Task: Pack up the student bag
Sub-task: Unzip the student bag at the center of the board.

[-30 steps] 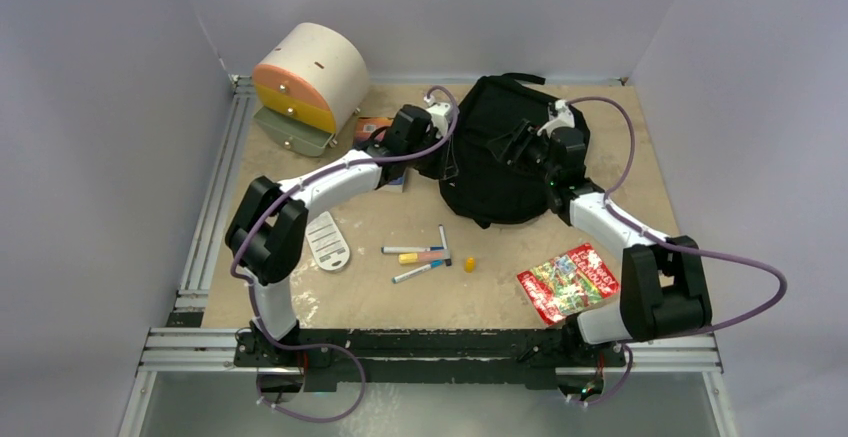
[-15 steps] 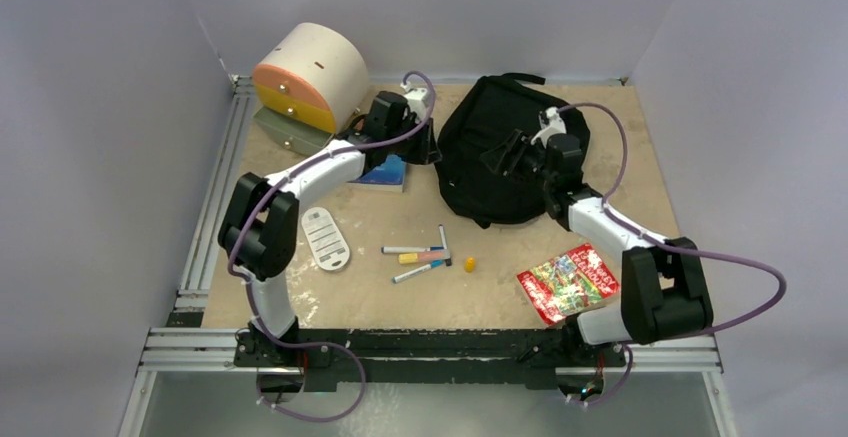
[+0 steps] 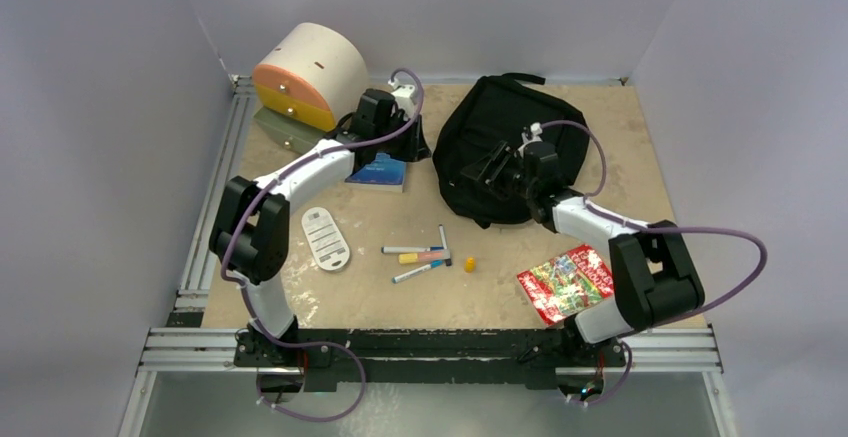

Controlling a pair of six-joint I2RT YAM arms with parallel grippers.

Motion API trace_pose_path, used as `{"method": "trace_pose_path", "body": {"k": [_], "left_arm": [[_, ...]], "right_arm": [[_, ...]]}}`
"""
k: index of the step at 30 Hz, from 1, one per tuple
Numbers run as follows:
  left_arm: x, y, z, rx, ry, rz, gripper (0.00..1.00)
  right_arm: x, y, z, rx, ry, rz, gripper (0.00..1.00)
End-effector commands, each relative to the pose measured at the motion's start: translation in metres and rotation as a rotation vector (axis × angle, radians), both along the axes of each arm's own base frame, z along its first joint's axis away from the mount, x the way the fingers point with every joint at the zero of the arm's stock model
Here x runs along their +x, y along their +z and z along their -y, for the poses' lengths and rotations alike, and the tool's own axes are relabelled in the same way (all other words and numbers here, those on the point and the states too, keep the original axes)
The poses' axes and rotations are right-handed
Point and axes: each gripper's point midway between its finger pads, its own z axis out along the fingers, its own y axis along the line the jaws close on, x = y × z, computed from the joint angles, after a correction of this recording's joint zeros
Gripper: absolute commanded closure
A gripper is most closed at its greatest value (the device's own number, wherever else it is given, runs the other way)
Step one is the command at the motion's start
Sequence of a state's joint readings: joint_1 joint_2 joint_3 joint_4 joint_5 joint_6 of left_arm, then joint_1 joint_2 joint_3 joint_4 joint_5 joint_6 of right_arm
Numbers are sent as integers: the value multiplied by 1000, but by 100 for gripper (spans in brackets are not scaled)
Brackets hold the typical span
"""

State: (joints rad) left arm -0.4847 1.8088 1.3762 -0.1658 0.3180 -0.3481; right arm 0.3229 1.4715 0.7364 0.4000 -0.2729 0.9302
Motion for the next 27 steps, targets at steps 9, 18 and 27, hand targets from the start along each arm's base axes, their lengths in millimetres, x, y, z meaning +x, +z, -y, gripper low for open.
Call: {"method": "trace_pose_path", "body": {"k": [9, 18, 27], "left_arm": [[18, 13, 6, -50, 62, 17, 59], [28, -9, 21, -80, 49, -53, 50], [21, -29, 27, -82, 16, -104, 51]], "right_arm": [[8, 1, -22, 150, -48, -123, 44], [16, -3, -29, 184, -43, -141, 45], [20, -8, -35, 198, -28, -159, 46]]}}
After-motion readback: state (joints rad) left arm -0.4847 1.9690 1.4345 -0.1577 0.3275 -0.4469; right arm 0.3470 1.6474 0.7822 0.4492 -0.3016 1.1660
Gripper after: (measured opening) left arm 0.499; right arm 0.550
